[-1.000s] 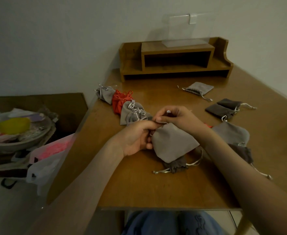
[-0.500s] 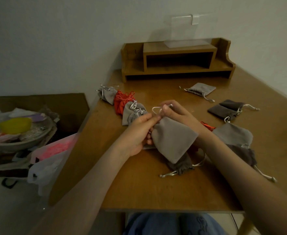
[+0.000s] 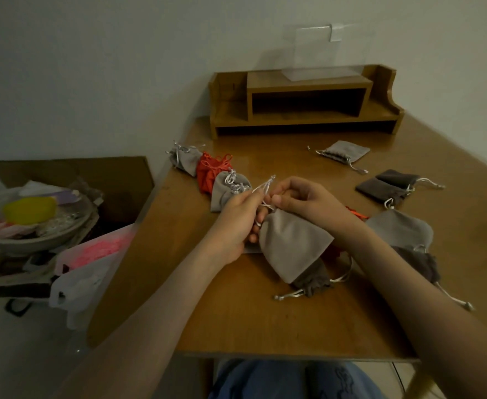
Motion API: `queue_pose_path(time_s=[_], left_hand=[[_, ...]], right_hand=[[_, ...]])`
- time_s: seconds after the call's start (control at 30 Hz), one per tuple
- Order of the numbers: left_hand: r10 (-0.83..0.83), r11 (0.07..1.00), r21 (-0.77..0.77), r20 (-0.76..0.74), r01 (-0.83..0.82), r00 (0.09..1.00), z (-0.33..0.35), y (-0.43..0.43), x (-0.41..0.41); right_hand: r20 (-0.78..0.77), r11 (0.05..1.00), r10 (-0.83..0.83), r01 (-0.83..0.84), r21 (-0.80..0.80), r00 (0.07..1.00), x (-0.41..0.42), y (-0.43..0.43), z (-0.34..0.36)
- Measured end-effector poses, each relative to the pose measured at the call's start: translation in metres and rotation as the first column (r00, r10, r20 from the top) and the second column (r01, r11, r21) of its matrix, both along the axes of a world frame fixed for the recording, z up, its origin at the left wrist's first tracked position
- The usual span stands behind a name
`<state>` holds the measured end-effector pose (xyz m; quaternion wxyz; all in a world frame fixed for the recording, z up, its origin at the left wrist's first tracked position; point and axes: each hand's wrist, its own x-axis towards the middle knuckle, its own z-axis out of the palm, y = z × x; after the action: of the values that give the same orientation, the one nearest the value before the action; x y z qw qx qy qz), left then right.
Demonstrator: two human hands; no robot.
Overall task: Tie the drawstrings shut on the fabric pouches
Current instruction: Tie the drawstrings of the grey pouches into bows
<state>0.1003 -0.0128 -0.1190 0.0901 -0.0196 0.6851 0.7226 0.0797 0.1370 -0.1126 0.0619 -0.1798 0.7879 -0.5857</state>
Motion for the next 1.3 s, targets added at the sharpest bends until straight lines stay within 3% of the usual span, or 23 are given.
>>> queue_pose_path(time_s=[0.3, 0.57, 0.77, 1.0, 1.17, 1.3], left_hand=[[-0.054, 0.998, -0.020, 0.014, 0.055, 0.998, -0.0005, 0.0015, 0.0012], [0.029, 0.999, 0.026, -0.006, -0.028, 1.000, -0.0013, -0.0031, -0.0023], [-0.106, 0.992, 0.069, 0.034, 0.104, 0.994, 0.0017, 0.0002, 0.0004], [-0.033, 0.995, 0.096, -0.029, 0.035, 0.999, 0.0017, -0.0040, -0.0015], [-0.069, 0.985, 0.159, -0.020, 0.071, 0.997, 0.0044, -0.0043, -0.0015], [-0.078, 0.979, 0.185, -0.039, 0.084, 0.996, 0.0033, -0.0044, -0.0043]], right_hand=[[-0.052, 0.999, -0.030, 0.030, 0.012, 0.998, -0.0019, -0.0014, -0.0024], [-0.100, 0.992, -0.128, 0.129, 0.001, 0.987, -0.0036, 0.0004, -0.0031], [-0.140, 0.983, -0.150, 0.133, -0.124, 0.979, 0.0000, 0.0012, -0.0024], [0.086, 0.990, 0.116, -0.122, 0.066, 0.990, 0.0013, 0.0003, -0.0001], [0.143, 0.984, 0.129, -0.144, 0.102, 0.981, -0.0010, 0.0051, -0.0018], [0.202, 0.993, 0.098, -0.108, 0.040, 0.974, -0.0015, 0.0063, -0.0004]])
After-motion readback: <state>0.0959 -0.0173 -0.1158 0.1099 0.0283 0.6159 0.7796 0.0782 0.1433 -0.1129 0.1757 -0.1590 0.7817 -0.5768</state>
